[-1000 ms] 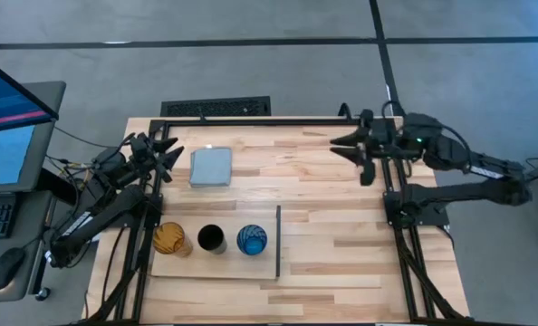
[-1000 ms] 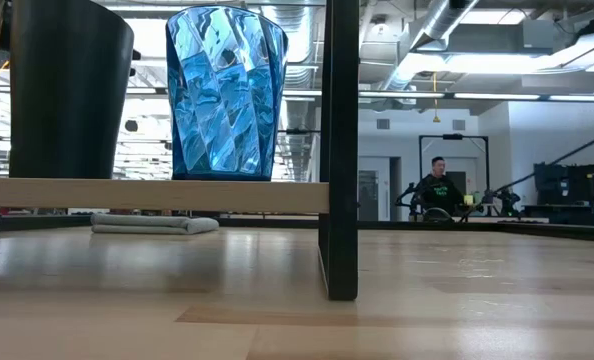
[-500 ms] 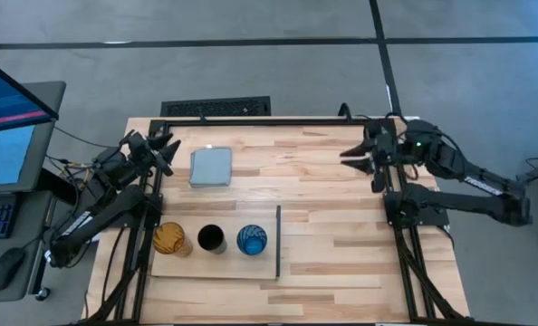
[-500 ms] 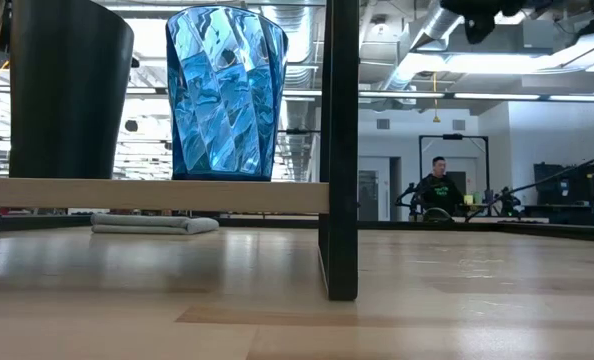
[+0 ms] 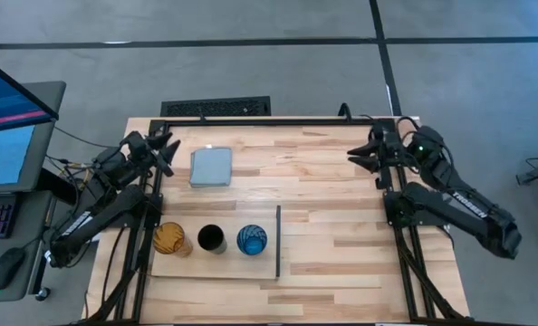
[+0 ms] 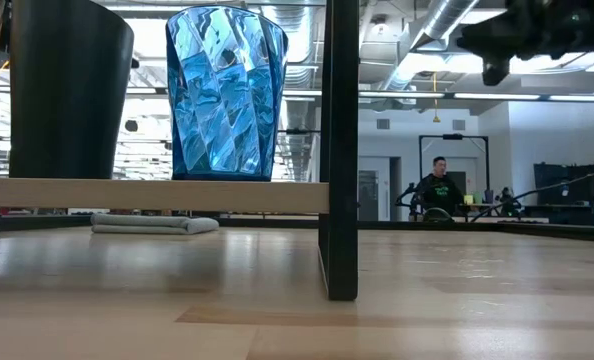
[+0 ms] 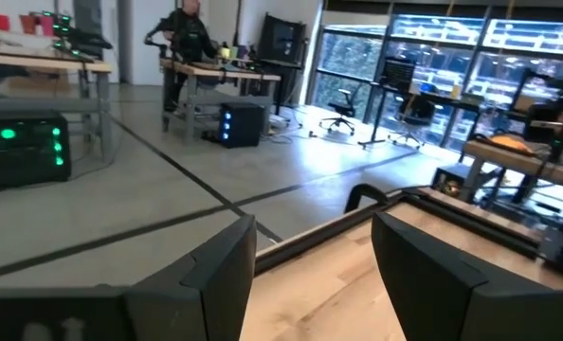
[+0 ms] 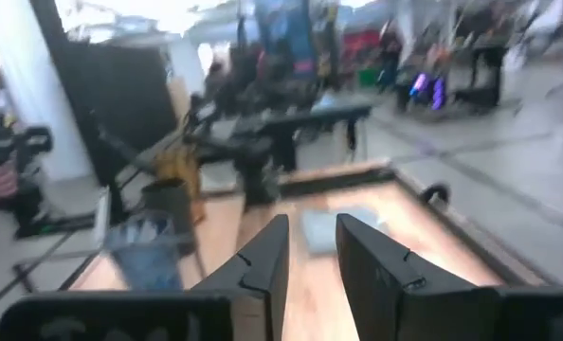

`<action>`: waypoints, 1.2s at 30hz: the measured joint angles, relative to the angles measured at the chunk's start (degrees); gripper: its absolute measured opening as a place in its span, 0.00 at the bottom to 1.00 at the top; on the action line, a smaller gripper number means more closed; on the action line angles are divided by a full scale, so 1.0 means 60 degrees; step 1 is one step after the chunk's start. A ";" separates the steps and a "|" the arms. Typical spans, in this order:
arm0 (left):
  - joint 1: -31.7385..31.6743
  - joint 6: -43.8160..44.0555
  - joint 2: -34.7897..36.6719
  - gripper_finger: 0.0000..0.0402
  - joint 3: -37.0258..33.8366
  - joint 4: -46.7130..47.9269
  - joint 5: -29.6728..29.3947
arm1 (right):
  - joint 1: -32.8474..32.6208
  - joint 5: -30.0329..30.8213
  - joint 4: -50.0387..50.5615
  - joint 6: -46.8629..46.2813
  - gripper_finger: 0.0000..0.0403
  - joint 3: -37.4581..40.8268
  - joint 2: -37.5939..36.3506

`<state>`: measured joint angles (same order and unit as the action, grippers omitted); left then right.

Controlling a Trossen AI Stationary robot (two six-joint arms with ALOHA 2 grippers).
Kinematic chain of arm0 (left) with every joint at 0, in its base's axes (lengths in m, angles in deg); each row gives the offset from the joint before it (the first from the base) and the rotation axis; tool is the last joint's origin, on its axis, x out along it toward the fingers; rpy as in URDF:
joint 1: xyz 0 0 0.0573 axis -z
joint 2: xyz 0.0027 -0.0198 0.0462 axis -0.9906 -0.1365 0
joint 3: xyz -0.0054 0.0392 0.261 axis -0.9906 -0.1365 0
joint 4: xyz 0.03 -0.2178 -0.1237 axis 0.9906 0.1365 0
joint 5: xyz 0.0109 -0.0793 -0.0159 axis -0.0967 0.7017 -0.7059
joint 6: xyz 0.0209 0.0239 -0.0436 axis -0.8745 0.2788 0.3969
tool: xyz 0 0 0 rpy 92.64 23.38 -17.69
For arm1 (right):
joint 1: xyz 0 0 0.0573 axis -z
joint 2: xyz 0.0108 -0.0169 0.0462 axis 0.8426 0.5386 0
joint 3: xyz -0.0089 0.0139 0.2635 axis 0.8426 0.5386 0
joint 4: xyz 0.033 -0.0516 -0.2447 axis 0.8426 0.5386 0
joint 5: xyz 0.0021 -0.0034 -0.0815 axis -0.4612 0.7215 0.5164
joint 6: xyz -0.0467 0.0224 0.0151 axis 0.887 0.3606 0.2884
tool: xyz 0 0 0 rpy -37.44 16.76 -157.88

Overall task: Stack small to large cups/mugs on shelf
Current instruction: Return to Home Position

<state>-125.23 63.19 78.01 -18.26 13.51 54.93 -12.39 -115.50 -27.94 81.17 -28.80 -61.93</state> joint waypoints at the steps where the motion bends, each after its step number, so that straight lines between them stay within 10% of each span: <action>1: 0.0004 -0.0011 0.0000 0.51 0.0000 0.0003 -0.0105 | 0.0064 0.0045 -0.0254 -0.0099 0.28 0.0189 -0.0177; 18: 0.0004 0.0317 0.0367 0.51 -0.0398 -0.0018 -0.1215 | -0.1500 0.4755 -0.1395 -0.1258 0.28 0.2293 -0.2629; 36: 0.1171 0.0299 0.0534 0.51 -0.2015 -0.1862 -0.1570 | -0.2834 0.5554 -0.1358 -0.0673 0.28 0.2718 -0.3130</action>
<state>-118.20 64.98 81.22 -30.35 2.33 45.51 -29.39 -82.18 -36.09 77.13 -12.49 -80.70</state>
